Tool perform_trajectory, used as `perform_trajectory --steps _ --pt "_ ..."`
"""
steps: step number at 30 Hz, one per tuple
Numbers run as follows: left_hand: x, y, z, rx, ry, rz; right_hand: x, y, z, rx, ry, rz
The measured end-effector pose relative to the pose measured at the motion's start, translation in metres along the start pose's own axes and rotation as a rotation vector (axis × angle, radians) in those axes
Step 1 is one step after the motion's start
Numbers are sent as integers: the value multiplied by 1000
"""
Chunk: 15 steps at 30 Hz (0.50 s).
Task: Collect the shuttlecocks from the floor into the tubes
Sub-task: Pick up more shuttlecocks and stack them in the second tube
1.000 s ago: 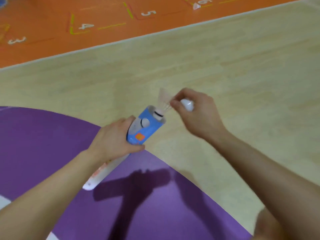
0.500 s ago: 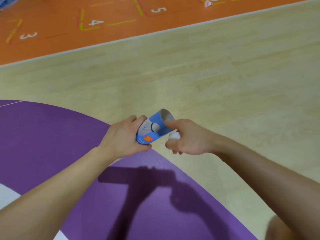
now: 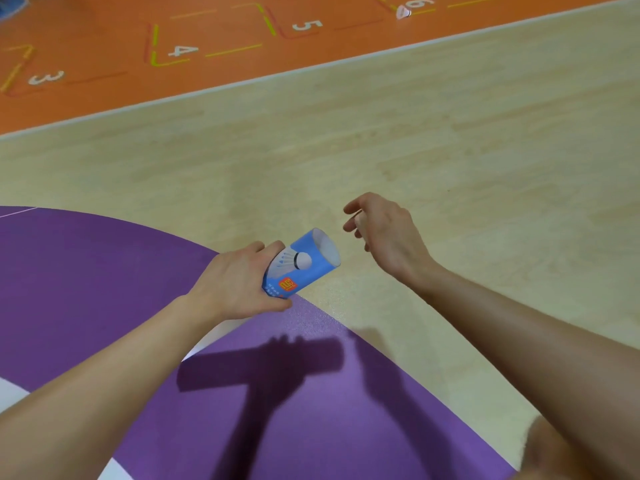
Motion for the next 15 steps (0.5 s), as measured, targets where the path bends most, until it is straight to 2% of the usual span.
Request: perform_trajectory --steps 5,9,12,15 --pt "21 -7 6 32 69 -57 -8 23 -8 113 -59 135" --pt "20 -11 9 38 62 -42 -15 37 -16 178 -27 261" --pt "19 -14 6 49 71 -43 -12 43 -17 133 -14 246" --pt "17 -16 1 53 74 -62 -12 46 -18 -28 -43 210"
Point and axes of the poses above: each hand's wrist, its own z-axis towards the middle knuckle, its own y-axis out of the palm, x = y × z, the point moved 3 cm from there along z, towards the middle knuckle, and after that the axes turned 5 degrees about x, right-handed, at the moved point
